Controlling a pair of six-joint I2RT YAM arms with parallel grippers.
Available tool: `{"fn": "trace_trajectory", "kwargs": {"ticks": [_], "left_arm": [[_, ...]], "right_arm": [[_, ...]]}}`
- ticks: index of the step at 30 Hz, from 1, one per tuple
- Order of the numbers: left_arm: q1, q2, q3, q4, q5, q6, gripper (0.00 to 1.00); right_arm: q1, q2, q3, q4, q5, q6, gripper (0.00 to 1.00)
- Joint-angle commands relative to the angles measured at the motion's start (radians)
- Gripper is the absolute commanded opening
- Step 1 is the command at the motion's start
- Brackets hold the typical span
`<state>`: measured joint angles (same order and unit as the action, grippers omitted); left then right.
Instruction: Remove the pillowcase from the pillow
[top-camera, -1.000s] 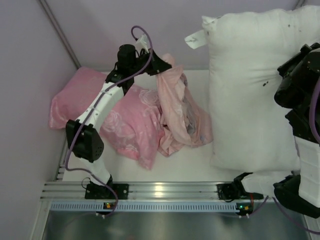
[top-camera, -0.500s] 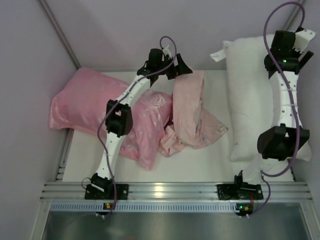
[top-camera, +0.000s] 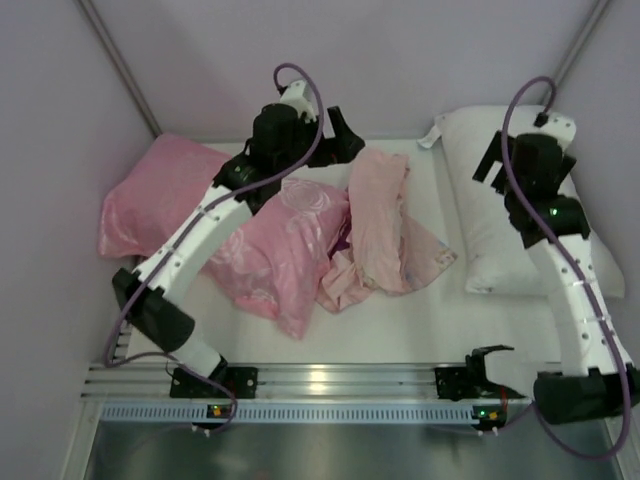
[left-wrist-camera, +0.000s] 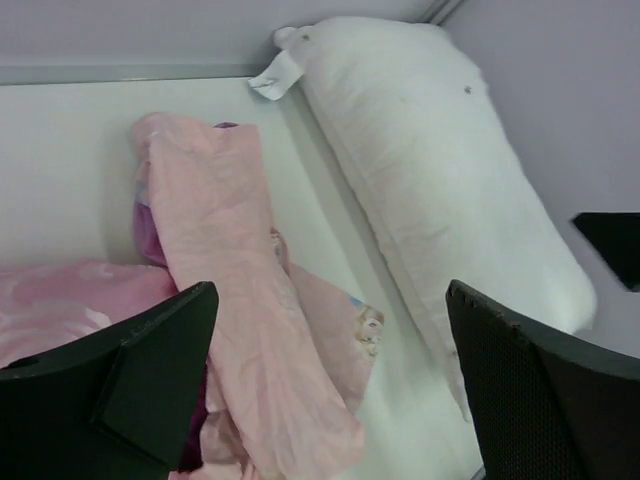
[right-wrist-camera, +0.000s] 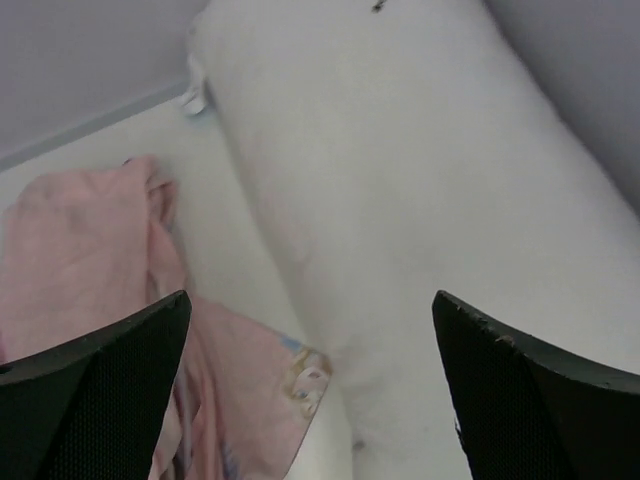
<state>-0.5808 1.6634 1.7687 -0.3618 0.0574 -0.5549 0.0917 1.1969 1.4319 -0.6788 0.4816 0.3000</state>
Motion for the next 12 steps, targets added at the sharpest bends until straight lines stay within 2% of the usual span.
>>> {"fn": "trace_trajectory", "kwargs": {"ticks": [1,2,4,5,8,12], "left_arm": [[-0.115,-0.140,-0.196,-0.016,-0.015,-0.025,0.99],[-0.138,-0.221,-0.336,0.032,-0.005,-0.061,0.99],[-0.201,-0.305,-0.475,0.070,-0.022,-0.112,0.99],[-0.220,-0.394,-0.609,0.092,-0.031,-0.132,0.99],[-0.254,-0.564,-0.821,0.159,-0.086,-0.209,0.99],[-0.257,-0.732,-0.984,0.248,-0.067,-0.246,0.99]], "right_arm": [[0.158,-0.146,-0.230,0.044,-0.116,0.072,0.99],[0.180,-0.181,-0.288,0.057,-0.129,0.108,0.99],[0.239,-0.259,-0.425,0.087,-0.133,0.149,0.99],[0.252,-0.279,-0.467,0.096,-0.139,0.157,0.99],[0.305,-0.321,-0.577,0.116,-0.153,0.159,0.99],[0.382,-0.370,-0.662,0.130,-0.156,0.169,0.99]]}}
